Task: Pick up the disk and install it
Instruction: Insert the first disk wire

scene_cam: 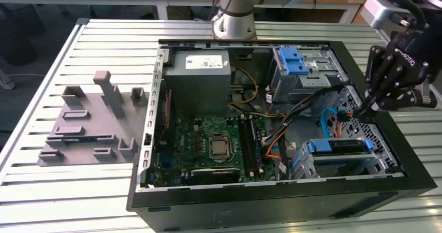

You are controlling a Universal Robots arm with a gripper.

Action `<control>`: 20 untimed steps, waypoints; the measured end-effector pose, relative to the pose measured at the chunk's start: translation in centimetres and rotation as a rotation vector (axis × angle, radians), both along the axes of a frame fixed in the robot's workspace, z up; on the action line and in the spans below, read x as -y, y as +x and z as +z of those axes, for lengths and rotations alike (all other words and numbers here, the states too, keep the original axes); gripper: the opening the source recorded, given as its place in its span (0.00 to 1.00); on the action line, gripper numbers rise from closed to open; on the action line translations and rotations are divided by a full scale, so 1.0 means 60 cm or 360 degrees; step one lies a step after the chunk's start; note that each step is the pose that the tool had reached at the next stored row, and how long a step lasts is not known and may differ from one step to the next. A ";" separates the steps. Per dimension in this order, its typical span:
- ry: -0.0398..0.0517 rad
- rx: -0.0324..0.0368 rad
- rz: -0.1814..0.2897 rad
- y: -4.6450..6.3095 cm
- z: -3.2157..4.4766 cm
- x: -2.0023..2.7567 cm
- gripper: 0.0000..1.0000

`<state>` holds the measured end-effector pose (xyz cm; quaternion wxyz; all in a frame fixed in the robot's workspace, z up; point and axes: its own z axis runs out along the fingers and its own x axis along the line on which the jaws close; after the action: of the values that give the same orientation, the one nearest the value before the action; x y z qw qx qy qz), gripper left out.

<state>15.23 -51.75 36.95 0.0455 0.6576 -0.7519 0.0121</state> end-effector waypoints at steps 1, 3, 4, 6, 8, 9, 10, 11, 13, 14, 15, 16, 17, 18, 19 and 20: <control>-0.0007 -0.0003 0.0000 0.001 0.000 -0.0019 0.17; -0.0013 -0.0016 0.0000 0.004 0.000 -0.0056 0.17; -0.0014 -0.0024 0.0000 0.007 0.000 -0.0074 0.18; -0.0014 -0.0043 0.0000 0.011 -0.001 -0.0102 0.25; -0.0015 -0.0055 0.0000 0.013 -0.002 -0.0137 0.25; -0.0015 -0.0059 0.0000 0.014 -0.002 -0.0161 0.25; -0.0015 -0.0064 0.0000 0.014 -0.003 -0.0184 0.25; -0.0016 -0.0066 0.0000 0.014 -0.004 -0.0198 0.25; -0.0016 -0.0068 0.0000 0.014 -0.006 -0.0200 0.25; -0.0016 -0.0068 0.0000 0.014 -0.008 -0.0200 0.25; -0.0016 -0.0068 0.0000 0.014 -0.009 -0.0201 0.25; -0.0016 -0.0068 0.0000 0.014 -0.011 -0.0201 0.25; -0.0016 -0.0068 0.0000 0.014 -0.012 -0.0201 0.25; -0.0016 -0.0068 0.0000 0.015 -0.013 -0.0202 0.25; -0.0016 -0.0068 0.0000 0.015 -0.014 -0.0203 0.25; -0.0016 -0.0068 0.0000 0.015 -0.016 -0.0203 0.25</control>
<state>16.11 -50.54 36.02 0.0648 0.6575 -0.7506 0.0019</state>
